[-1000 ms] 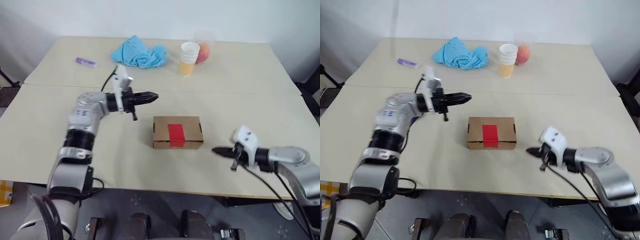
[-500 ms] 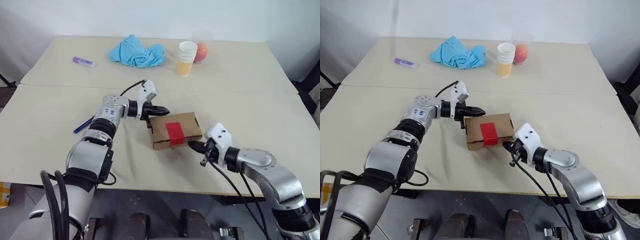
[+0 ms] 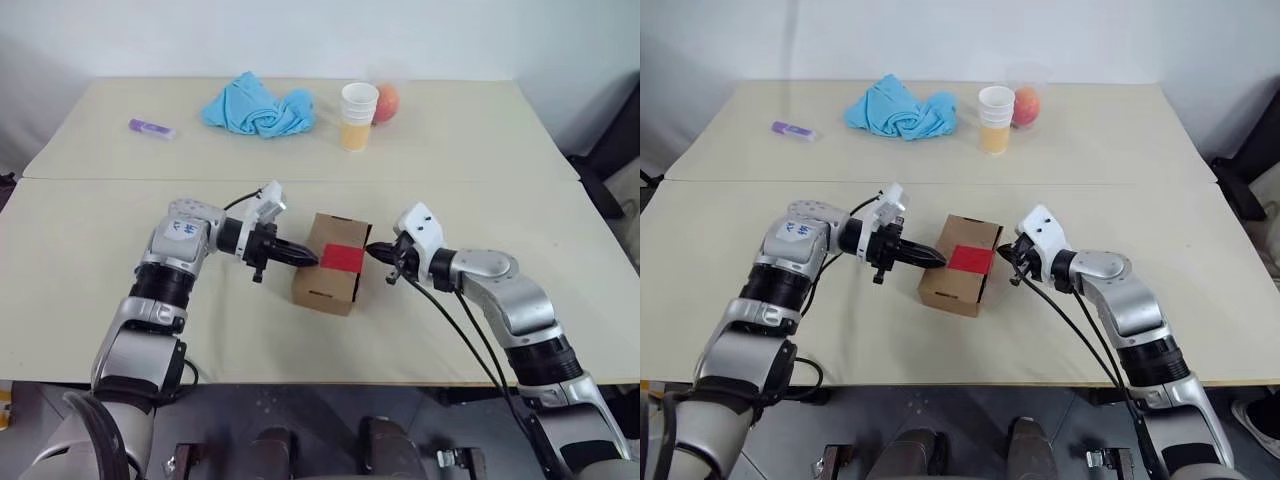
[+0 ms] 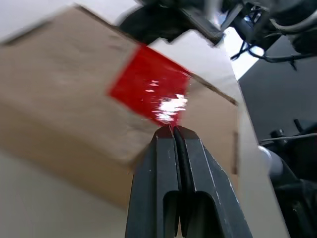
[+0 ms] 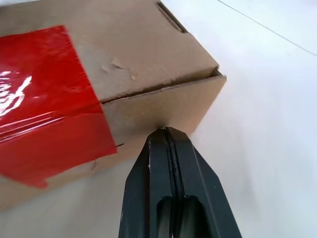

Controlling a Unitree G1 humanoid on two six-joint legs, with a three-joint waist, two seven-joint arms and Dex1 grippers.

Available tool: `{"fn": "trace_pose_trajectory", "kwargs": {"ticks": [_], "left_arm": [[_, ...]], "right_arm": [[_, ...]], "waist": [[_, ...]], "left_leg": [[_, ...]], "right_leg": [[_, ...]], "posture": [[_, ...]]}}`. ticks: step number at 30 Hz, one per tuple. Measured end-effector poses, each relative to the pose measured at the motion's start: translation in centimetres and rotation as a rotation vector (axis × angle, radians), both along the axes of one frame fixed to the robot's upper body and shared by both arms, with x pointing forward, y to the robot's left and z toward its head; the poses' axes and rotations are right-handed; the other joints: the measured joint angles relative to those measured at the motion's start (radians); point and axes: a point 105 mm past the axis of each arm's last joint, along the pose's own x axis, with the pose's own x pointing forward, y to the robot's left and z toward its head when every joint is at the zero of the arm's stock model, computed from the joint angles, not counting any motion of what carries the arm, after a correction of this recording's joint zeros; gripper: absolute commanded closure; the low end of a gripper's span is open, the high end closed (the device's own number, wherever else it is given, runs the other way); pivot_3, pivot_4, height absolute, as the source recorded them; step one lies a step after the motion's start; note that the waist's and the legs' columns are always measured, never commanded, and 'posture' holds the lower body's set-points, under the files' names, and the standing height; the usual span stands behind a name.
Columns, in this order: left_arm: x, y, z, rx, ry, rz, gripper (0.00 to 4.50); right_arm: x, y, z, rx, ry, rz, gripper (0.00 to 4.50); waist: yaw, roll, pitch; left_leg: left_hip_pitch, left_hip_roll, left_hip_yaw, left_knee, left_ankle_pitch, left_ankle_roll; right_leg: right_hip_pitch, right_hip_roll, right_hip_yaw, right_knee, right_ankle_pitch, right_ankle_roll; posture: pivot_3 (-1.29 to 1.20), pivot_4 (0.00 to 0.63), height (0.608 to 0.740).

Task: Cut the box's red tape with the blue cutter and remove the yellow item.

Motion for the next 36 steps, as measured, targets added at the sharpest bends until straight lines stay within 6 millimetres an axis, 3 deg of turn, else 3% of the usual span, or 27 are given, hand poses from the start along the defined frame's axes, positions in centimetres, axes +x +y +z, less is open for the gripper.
{"fn": "trace_pose_trajectory", "kwargs": {"ticks": [5,7,10,13,16,18,23,28,33,36], "left_arm": [[0.4,-0.6,0.3,-0.103,-0.048,0.103,4.47],[1.1,0.7,1.4,-0.136,-0.071,0.165,4.47],[2.2,4.3,3.3,-0.097,-0.135,0.267,4.47],[2.3,5.9,2.0,0.013,-0.149,0.288,4.47],[1.3,4.7,-2.2,0.1,-0.058,0.232,4.47],[0.9,3.0,-3.7,0.094,-0.014,0.2,4.47],[0.8,0.8,-4.4,0.094,-0.012,0.175,4.47],[0.4,-1.2,-5.0,0.081,0.003,0.152,4.47],[-1.7,-4.8,-5.9,0.07,0.023,0.045,4.47],[-1.7,-5.7,-5.9,0.06,0.026,0.054,4.47]], "right_arm": [[0.7,-0.8,0.2,-0.041,-0.014,0.016,4.5],[0.6,-1.8,0.3,-0.062,-0.011,0.013,4.5],[-0.2,-3.7,0.3,-0.088,0.003,-0.001,4.5],[-1.5,-4.0,-0.7,-0.095,0.051,0.018,4.5],[-2.6,-2.7,-1.4,-0.078,0.085,0.064,4.5],[-2.8,-2.0,-1.4,-0.066,0.086,0.076,4.5],[-2.6,-1.1,-1.1,-0.058,0.081,0.093,4.5],[-1.6,-2.1,-0.7,-0.086,0.063,0.07,4.5],[-1.0,-4.3,-0.9,-0.154,0.072,0.086,4.5],[-0.7,-5.0,-0.9,-0.182,0.07,0.097,4.5]], "waist": [[0.007,0.0,0.0],[0.005,0.0,0.0],[0.001,0.0,0.0],[0.0,0.001,0.0],[0.002,0.0,0.0],[0.007,0.0,0.0],[0.021,0.0,0.0],[0.026,0.0,0.0],[0.025,0.0,0.0],[0.025,0.0,0.0]], "left_leg": [[0.0,0.0,0.0,0.001,0.0,0.0],[-0.001,-0.001,0.0,0.001,0.0,0.0],[-0.001,-0.003,0.0,0.0,0.0,-0.001],[0.0,-0.003,0.001,-0.001,0.0,-0.001],[-0.001,-0.003,0.001,0.001,0.0,-0.001],[-0.001,-0.003,0.001,0.002,0.0,-0.001],[-0.001,-0.003,0.001,0.002,0.0,-0.001],[-0.001,-0.003,0.001,0.002,0.0,-0.001],[-0.001,-0.003,0.002,0.001,0.0,-0.001],[-0.001,-0.003,0.003,0.001,0.0,-0.001]], "right_leg": [[0.0,-0.001,0.0,0.0,0.0,0.0],[-0.001,-0.001,0.0,-0.001,0.0,0.0],[-0.001,0.0,-0.001,-0.001,0.0,0.0],[-0.001,0.0,-0.001,-0.001,0.0,0.0],[-0.001,0.0,-0.001,0.0,0.0,0.0],[-0.001,0.0,-0.001,0.0,0.0,0.0],[-0.001,0.0,-0.001,-0.001,0.0,0.0],[-0.001,0.0,-0.001,-0.001,0.0,0.0],[-0.001,0.0,-0.001,-0.002,0.0,0.0],[-0.001,0.0,-0.001,-0.002,0.0,0.0]], "posture": [[0.0,0.15,0.74],[0.0,0.15,0.74],[0.0,0.15,0.74],[0.0,0.15,0.74],[0.0,0.15,0.74],[0.0,0.15,0.74],[0.0,0.15,0.74],[0.0,0.15,0.74],[0.0,0.15,0.74],[0.0,0.15,0.74]]}}
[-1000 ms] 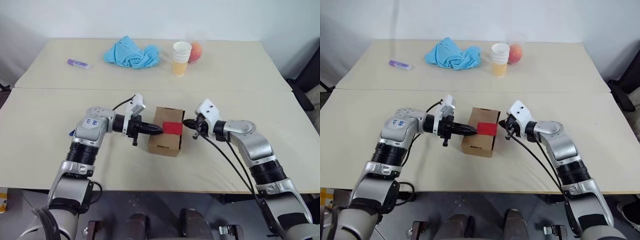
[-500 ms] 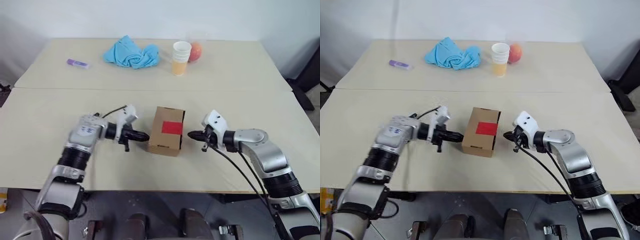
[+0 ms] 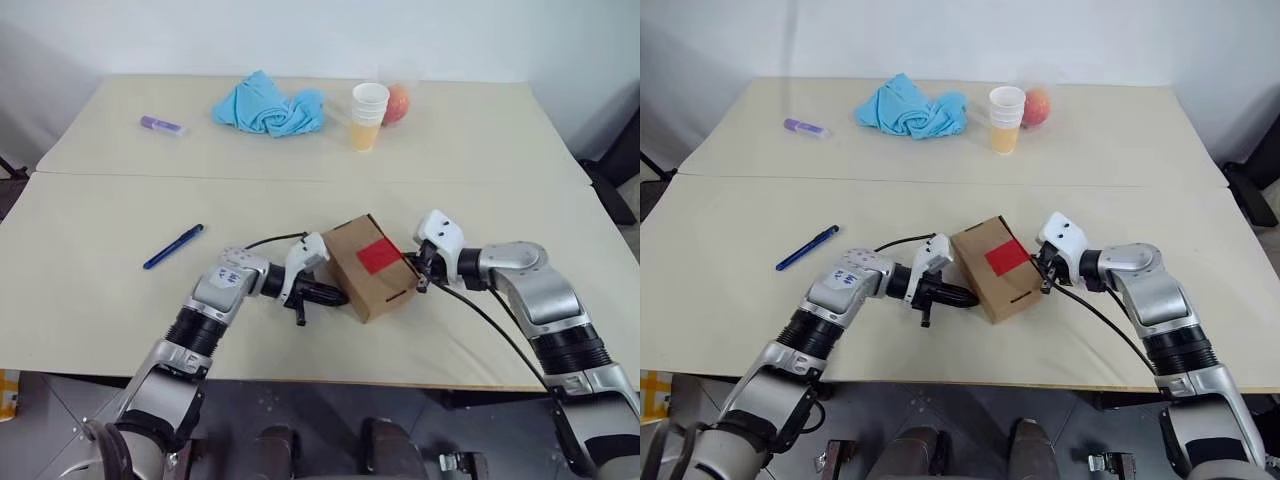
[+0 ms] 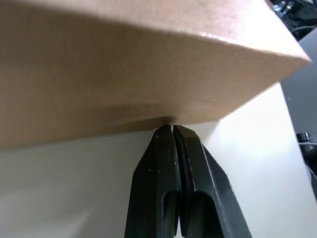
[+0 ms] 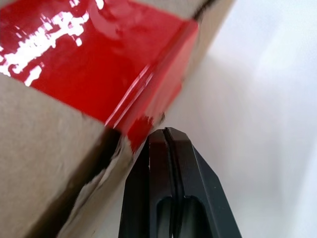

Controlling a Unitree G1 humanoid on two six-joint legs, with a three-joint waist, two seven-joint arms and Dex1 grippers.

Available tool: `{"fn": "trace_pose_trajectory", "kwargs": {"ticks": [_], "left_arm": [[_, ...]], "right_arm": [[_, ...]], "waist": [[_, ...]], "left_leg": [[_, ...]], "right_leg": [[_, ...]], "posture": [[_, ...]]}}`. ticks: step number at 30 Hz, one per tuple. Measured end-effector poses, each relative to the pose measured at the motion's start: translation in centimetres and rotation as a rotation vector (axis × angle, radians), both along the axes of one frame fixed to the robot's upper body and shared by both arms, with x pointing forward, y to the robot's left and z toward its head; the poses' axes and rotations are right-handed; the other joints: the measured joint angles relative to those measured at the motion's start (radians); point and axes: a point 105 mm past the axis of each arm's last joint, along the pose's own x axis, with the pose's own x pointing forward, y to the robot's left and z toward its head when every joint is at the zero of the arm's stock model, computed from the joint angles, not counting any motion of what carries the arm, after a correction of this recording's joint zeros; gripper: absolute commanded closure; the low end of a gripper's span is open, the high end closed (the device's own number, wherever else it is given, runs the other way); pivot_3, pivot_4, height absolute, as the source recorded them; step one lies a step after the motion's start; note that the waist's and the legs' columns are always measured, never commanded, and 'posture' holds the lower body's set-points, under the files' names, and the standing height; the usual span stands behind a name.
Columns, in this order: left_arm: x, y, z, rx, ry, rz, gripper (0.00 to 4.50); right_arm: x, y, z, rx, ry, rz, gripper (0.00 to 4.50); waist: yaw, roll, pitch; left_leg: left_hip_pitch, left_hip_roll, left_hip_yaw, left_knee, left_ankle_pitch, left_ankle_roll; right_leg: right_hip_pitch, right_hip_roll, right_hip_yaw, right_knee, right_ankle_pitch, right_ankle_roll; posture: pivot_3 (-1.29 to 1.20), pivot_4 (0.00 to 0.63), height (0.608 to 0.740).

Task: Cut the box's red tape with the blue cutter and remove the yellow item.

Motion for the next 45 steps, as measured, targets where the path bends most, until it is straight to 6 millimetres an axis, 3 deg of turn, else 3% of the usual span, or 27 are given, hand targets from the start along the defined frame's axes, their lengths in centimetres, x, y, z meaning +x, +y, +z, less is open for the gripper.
{"fn": "trace_pose_trajectory", "kwargs": {"ticks": [4,6,9,11,14,16,18,20,22,26,27,28,32,37,39,45], "left_arm": [[-0.3,-0.3,0.3,-0.008,-0.005,0.005,4.47],[-0.1,0.4,0.4,-0.003,-0.007,0.02,4.47],[0.7,3.3,1.2,-0.012,-0.021,0.085,4.47],[1.2,5.4,2.9,-0.079,-0.041,0.125,4.5],[1.7,9.7,6.1,-0.185,-0.136,0.205,3.93],[1.5,12.4,7.1,-0.19,-0.199,0.249,3.43],[0.9,16.6,7.6,-0.164,-0.28,0.341,2.87],[0.2,19.6,7.4,-0.148,-0.332,0.403,2.31],[-1.4,25.1,6.7,-0.101,-0.358,0.544,1.8],[-4.2,33.0,6.1,0.03,-0.365,0.777,0.78],[-5.4,35.4,5.9,0.071,-0.36,0.86,0.46],[-5.9,36.4,5.8,0.086,-0.36,0.898,0.14],[-8.6,40.4,5.2,0.131,-0.316,1.048,0.03],[-9.7,41.4,4.9,0.145,-0.311,1.072,0.03],[-8.7,40.6,5.2,0.119,-0.316,1.033,0.03],[-1.6,33.2,5.4,0.014,-0.36,0.78,0.03]], "right_arm": [[0.4,-0.6,0.3,-0.016,-0.022,0.018,4.5],[0.4,-0.6,0.3,-0.014,-0.025,0.022,4.5],[0.2,-1.3,0.3,0.004,-0.038,0.002,4.5],[-0.1,-2.7,0.6,0.031,-0.058,-0.04,4.33],[-1.3,-5.6,2.7,0.092,-0.113,-0.084,3.65],[-2.5,-6.4,4.0,0.143,-0.159,-0.059,3.08],[-4.4,-7.1,5.4,0.241,-0.201,-0.026,2.42],[-5.8,-6.4,6.4,0.31,-0.227,0.013,1.81],[-7.7,-4.9,7.3,0.381,-0.251,0.065,1.2],[-10.4,-1.4,7.5,0.441,-0.313,0.169,0.07],[-11.0,-0.3,7.2,0.47,-0.324,0.19,0.0],[-11.3,0.2,7.1,0.481,-0.328,0.198,0.0],[-12.1,2.4,7.7,0.574,-0.367,0.24,0.0],[-13.2,3.8,8.3,0.582,-0.409,0.305,0.0],[-13.4,3.7,8.1,0.567,-0.406,0.306,0.0],[-13.7,3.4,7.8,0.493,-0.386,0.332,0.0]], "waist": [[-0.004,0.0,0.0],[-0.004,0.0,0.0],[-0.002,0.0,0.0],[-0.001,0.001,0.0],[0.004,0.002,0.001],[0.002,0.002,0.001],[-0.004,0.002,0.001],[-0.009,0.003,0.001],[-0.017,0.003,0.001],[-0.017,0.003,0.001],[-0.015,0.003,0.001],[-0.014,0.003,0.001],[0.007,0.002,0.001],[0.022,0.002,0.001],[0.028,0.001,0.0],[0.028,-0.002,-0.001]], "left_leg": [[0.0,0.001,0.0,0.0,0.0,-0.001],[0.0,0.001,0.0,0.0,0.0,-0.001],[0.0,0.002,0.0,0.0,0.0,-0.001],[0.0,0.003,0.0,0.0,0.0,-0.001],[0.0,0.004,-0.001,0.0,0.0,0.0],[0.0,0.005,-0.001,-0.002,0.0,-0.001],[0.001,0.006,-0.001,-0.003,0.0,-0.001],[0.001,0.009,0.0,-0.003,-0.001,-0.002],[0.002,0.011,0.0,-0.003,-0.002,-0.004],[0.003,0.012,0.0,-0.003,-0.002,-0.004],[0.004,0.01,0.001,-0.004,-0.003,-0.003],[0.004,0.01,0.002,-0.003,-0.003,-0.002],[0.005,0.01,0.001,-0.003,-0.004,-0.001],[0.005,0.009,0.001,-0.003,-0.005,0.0],[0.005,0.009,0.001,-0.003,-0.004,0.0],[0.005,0.003,0.002,-0.001,-0.004,0.001]], "right_leg": [[0.0,0.001,0.0,0.0,0.0,0.0],[0.0,0.001,0.0,-0.001,0.0,0.0],[0.0,0.001,0.0,-0.001,0.0,0.0],[0.0,0.0,0.0,-0.001,0.0,0.0],[0.0,-0.001,-0.001,-0.003,0.0,0.0],[0.001,0.0,-0.001,-0.005,0.0,0.0],[0.001,0.001,-0.002,-0.005,0.0,0.0],[0.001,0.002,-0.001,-0.006,0.0,0.0],[0.001,0.003,-0.003,-0.005,-0.001,-0.001],[0.002,0.003,-0.003,-0.005,-0.001,-0.002],[0.002,0.002,-0.003,-0.004,-0.001,-0.002],[0.002,0.002,-0.002,-0.004,-0.001,-0.002],[0.004,0.001,-0.003,-0.004,0.0,-0.002],[0.004,0.002,-0.003,-0.004,0.0,-0.003],[0.004,0.002,-0.003,-0.003,0.0,-0.003],[0.003,0.001,-0.004,0.002,0.0,-0.004]], "posture": [[0.0,0.15,0.74],[0.0,0.15,0.74],[0.0,0.15,0.74],[0.0,0.15,0.74],[0.0,0.15,0.74],[0.0,0.15,0.74],[0.0,0.15,0.74],[0.0,0.15,0.74],[0.0,0.15,0.74],[0.0,0.15,0.74],[0.0,0.15,0.74],[0.0,0.15,0.74],[0.0,0.15,0.74],[0.0,0.15,0.74],[0.0,0.15,0.74],[0.0,0.15,0.74]]}}
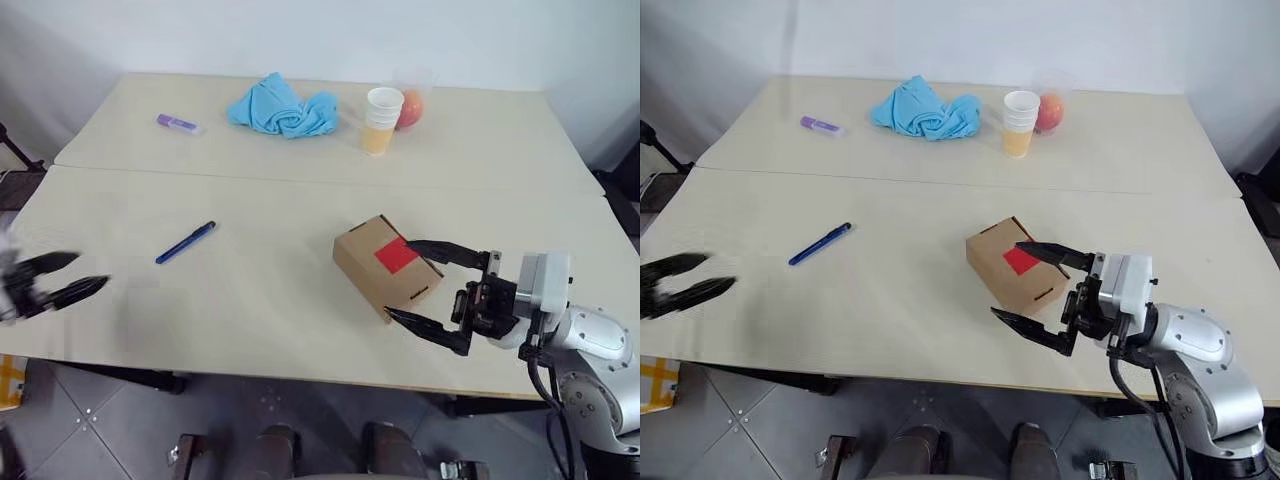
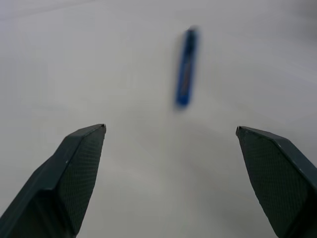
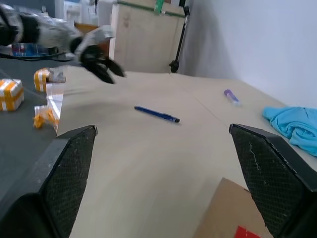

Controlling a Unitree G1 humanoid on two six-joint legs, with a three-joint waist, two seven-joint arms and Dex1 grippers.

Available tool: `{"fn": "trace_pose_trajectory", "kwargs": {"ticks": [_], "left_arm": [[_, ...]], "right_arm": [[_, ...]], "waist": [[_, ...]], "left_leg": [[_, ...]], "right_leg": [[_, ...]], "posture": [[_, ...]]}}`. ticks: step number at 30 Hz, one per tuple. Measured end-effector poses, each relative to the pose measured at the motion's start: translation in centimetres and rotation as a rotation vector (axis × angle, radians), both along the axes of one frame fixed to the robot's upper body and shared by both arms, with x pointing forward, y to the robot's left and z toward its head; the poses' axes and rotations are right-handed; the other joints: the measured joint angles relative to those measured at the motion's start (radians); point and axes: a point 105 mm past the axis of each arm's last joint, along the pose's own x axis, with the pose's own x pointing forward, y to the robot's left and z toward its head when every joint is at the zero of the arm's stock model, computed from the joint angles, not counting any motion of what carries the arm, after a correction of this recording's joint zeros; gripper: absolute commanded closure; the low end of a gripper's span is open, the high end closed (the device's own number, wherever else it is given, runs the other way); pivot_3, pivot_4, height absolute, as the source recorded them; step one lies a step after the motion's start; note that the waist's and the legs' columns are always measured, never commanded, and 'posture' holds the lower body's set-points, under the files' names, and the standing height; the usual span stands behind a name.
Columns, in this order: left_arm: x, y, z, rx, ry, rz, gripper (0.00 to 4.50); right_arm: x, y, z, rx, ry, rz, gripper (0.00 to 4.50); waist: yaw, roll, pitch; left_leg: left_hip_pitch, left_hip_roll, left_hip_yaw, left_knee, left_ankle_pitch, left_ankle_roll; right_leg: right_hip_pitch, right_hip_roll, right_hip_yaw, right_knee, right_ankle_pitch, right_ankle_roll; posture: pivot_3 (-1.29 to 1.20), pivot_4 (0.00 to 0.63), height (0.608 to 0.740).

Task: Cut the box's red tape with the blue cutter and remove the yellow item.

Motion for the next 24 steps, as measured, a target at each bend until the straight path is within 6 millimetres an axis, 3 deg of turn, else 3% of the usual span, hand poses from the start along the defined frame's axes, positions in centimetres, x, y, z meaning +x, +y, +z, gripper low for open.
{"fn": "trace_pose_trajectory", "kwargs": {"ticks": [2,6,10,22,24], "left_arm": [[1.8,-1.5,0.0,0.021,-0.011,-0.029,0.03],[3.3,-2.3,-1.1,0.09,0.021,-0.018,0.03],[2.9,-1.7,-3.4,0.138,0.11,0.008,0.03],[2.3,0.1,-3.6,0.173,0.164,0.077,0.03],[2.3,0.0,-3.8,0.176,0.17,0.079,0.43]], "right_arm": [[0.0,0.1,0.1,-0.01,-0.007,0.006,0.0],[0.0,0.0,0.1,-0.029,-0.005,0.003,0.0],[0.0,-0.1,0.0,-0.029,-0.002,-0.021,0.0],[-0.4,0.0,-0.2,-0.02,0.011,-0.064,0.0],[-0.4,-0.1,-0.2,-0.02,0.011,-0.067,0.0]], "waist": [[-0.014,-0.001,0.0],[-0.043,-0.001,0.0],[-0.055,-0.001,0.0],[-0.047,-0.001,0.0],[-0.047,0.0,-0.001]], "left_leg": [[0.0,0.0,0.003,-0.001,0.0,0.0],[0.003,0.0,0.004,-0.002,-0.001,0.0],[0.003,0.001,0.005,-0.002,-0.002,0.0],[0.003,0.001,0.005,-0.001,-0.002,0.0],[0.003,0.001,0.006,-0.001,-0.002,0.0]], "right_leg": [[-0.003,0.0,-0.001,0.001,0.0,0.0],[-0.005,-0.001,-0.007,0.002,0.0,0.0],[-0.007,-0.001,-0.01,0.002,0.0,0.0],[-0.006,-0.002,-0.009,0.002,0.0,0.0],[-0.006,-0.002,-0.009,0.003,0.0,0.0]], "posture": [[0.0,0.15,0.74],[0.0,0.15,0.74],[0.0,0.15,0.74],[0.0,0.15,0.74],[0.0,0.15,0.74]]}}
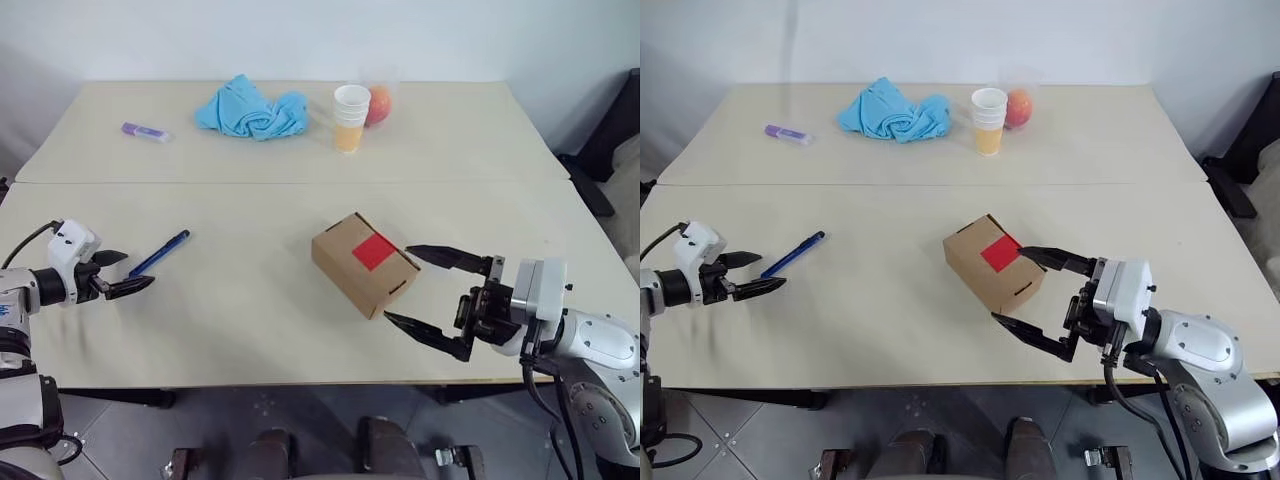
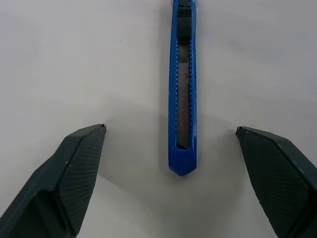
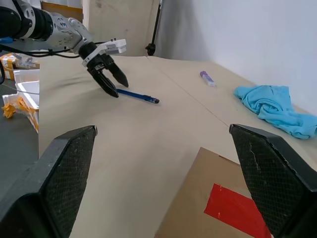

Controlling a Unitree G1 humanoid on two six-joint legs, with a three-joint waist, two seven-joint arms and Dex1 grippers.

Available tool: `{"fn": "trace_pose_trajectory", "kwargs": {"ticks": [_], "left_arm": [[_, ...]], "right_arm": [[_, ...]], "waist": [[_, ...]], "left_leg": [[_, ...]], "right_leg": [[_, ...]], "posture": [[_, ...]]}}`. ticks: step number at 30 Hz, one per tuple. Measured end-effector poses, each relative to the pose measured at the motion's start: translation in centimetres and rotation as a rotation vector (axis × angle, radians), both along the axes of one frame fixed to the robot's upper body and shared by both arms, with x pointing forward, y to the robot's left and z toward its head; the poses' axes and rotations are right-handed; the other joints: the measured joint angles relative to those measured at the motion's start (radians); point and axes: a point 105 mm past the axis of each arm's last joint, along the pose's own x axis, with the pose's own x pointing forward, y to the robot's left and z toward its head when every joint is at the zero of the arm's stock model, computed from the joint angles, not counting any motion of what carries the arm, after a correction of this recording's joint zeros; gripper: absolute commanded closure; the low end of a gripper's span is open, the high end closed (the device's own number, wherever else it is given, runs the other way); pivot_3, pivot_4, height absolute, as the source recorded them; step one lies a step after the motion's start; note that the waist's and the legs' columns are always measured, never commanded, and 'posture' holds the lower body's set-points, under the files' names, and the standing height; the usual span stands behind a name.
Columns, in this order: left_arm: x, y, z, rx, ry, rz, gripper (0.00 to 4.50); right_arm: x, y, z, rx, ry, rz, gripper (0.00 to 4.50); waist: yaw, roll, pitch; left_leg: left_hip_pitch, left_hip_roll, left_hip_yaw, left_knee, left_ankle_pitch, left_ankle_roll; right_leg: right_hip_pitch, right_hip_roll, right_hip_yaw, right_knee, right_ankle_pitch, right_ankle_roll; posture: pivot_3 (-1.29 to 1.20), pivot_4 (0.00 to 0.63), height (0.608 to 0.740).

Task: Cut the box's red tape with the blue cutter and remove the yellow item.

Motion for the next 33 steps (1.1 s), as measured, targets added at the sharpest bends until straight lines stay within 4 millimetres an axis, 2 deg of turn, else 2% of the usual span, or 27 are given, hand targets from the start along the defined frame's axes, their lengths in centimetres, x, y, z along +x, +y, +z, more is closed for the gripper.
{"fn": "trace_pose_trajectory", "kwargs": {"ticks": [6,13,23,24,26,28,30,33], "left_arm": [[0.3,-0.7,-0.8,-0.013,0.008,-0.006,2.01],[0.2,-1.0,-1.3,-0.01,0.015,-0.022,3.99],[0.3,-1.5,-0.9,-0.005,-0.007,-0.051,4.07],[0.2,-2.0,-0.6,-0.018,-0.022,-0.093,4.07],[0.2,-5.4,0.6,-0.073,-0.089,-0.288,4.07],[-0.9,-7.7,2.3,-0.044,-0.143,-0.479,4.07],[-2.8,-8.5,2.7,0.046,-0.116,-0.61,4.07],[-5.5,-9.7,1.7,0.136,-0.014,-0.742,4.07]], "right_arm": [[0.0,-0.1,0.0,-0.009,0.001,-0.004,0.0],[0.0,-0.1,0.0,-0.007,0.0,-0.003,0.0],[0.0,0.0,0.2,-0.003,-0.006,0.007,0.0],[0.0,0.1,0.2,-0.005,-0.002,0.014,0.0],[-0.1,0.2,0.3,-0.022,0.016,0.045,0.0],[-0.3,0.4,0.5,-0.03,0.028,0.079,0.0],[-0.6,0.6,0.4,-0.047,0.044,0.11,0.0],[-1.3,0.8,-0.3,-0.085,0.105,0.156,0.0]], "waist": [[0.012,0.006,-0.004],[0.02,0.008,-0.004],[0.022,0.008,-0.005],[0.022,0.008,-0.005],[0.027,0.006,-0.002],[0.025,0.0,0.0],[0.016,0.001,0.001],[0.007,0.007,0.003]], "left_leg": [[0.003,0.0,0.001,0.0,0.0,0.0],[0.013,0.006,0.007,-0.001,-0.001,0.0],[0.013,0.007,0.009,-0.002,-0.002,0.001],[0.013,0.007,0.009,-0.002,-0.002,0.001],[0.01,0.008,0.008,0.0,-0.002,0.001],[0.008,0.012,0.006,0.0,-0.003,-0.001],[0.008,0.014,0.006,-0.002,-0.005,-0.002],[0.008,0.014,0.008,-0.003,-0.007,0.0]], "right_leg": [[0.003,0.0,0.001,0.0,0.0,0.0],[0.009,0.001,0.006,0.0,0.0,0.0],[0.008,0.001,0.007,0.0,0.0,0.0],[0.008,0.001,0.007,-0.001,0.0,0.0],[0.007,0.001,0.007,-0.001,0.0,-0.001],[0.007,0.003,0.005,-0.004,0.004,-0.006],[0.007,0.004,0.003,-0.009,0.005,-0.009],[0.007,0.004,0.002,-0.012,0.005,-0.009]], "posture": [[0.0,0.15,0.74],[0.0,0.15,0.74],[0.0,0.15,0.74],[0.0,0.15,0.74],[0.0,0.15,0.74],[0.0,0.15,0.74],[0.0,0.15,0.74],[0.0,0.15,0.74]]}}
